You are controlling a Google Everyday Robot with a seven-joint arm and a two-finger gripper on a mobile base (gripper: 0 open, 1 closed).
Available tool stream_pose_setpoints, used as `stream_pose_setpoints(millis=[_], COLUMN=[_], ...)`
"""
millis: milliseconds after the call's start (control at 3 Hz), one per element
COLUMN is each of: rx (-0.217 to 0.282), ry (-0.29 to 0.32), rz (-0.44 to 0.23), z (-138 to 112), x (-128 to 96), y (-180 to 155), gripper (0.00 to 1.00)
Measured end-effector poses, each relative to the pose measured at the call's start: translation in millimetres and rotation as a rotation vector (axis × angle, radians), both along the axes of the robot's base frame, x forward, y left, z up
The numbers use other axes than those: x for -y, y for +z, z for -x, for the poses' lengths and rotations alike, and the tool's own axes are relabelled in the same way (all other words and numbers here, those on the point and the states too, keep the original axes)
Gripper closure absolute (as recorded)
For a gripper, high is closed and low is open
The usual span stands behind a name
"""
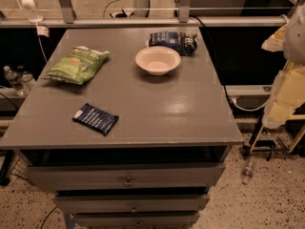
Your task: Move paper bowl near rxbar blueberry
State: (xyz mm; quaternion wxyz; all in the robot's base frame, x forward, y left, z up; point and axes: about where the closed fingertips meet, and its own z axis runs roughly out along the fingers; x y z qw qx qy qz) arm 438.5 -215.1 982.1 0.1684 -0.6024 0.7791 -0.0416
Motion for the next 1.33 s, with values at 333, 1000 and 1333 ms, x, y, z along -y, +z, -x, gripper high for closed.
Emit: stream_pose_setpoints(millis=[333,1000,1333], rx=[0.002,0.08,0.08], ry=[0.004,0.12,0.12], rz=[-0.003,-0.158,-0.158], z=[-2,-79,-79], x=[-1,-43,-43], y=[0,-32,-32], gripper=[0.0,0.0,0.0])
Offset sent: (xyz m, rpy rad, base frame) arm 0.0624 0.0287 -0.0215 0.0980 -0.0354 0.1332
